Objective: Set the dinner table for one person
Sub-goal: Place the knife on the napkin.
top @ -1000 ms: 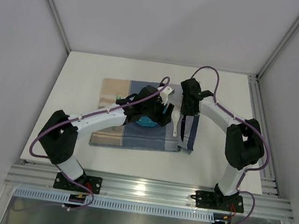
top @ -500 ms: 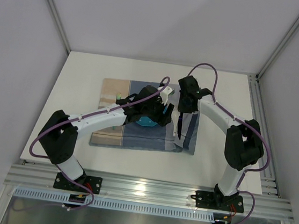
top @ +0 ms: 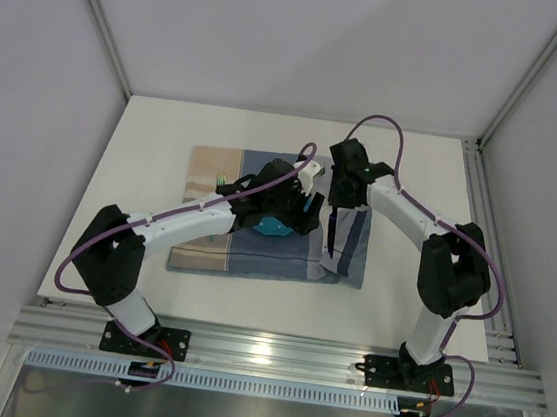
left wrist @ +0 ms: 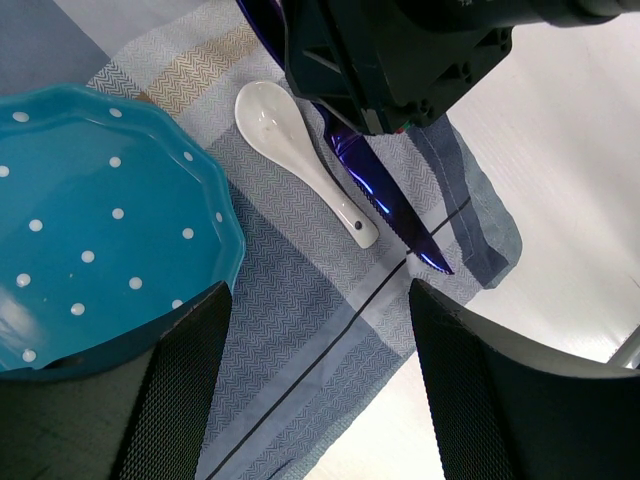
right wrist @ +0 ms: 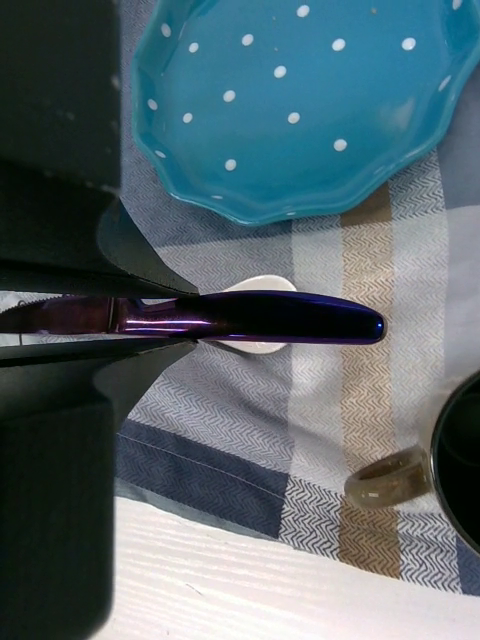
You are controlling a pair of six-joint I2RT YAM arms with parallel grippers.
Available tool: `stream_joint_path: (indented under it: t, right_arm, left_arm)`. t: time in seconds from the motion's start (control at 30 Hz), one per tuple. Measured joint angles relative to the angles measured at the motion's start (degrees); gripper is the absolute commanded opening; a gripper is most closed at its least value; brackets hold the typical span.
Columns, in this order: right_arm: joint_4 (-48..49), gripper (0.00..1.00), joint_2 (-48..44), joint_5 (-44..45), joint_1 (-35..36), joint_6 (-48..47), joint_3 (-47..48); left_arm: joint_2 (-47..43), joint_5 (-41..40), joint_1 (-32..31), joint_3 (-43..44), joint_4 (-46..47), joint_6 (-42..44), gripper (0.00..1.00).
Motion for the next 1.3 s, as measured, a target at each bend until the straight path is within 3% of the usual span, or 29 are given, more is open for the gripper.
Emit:
stream_joint_path:
  t: [1.3]
  right_arm:
    - [3.32,0.0,12.57,-2.86,3.43,0.26,4.85]
  left_arm:
    - [-0.72,-0.07,0.0,0.0,0.0,0.55,0.75]
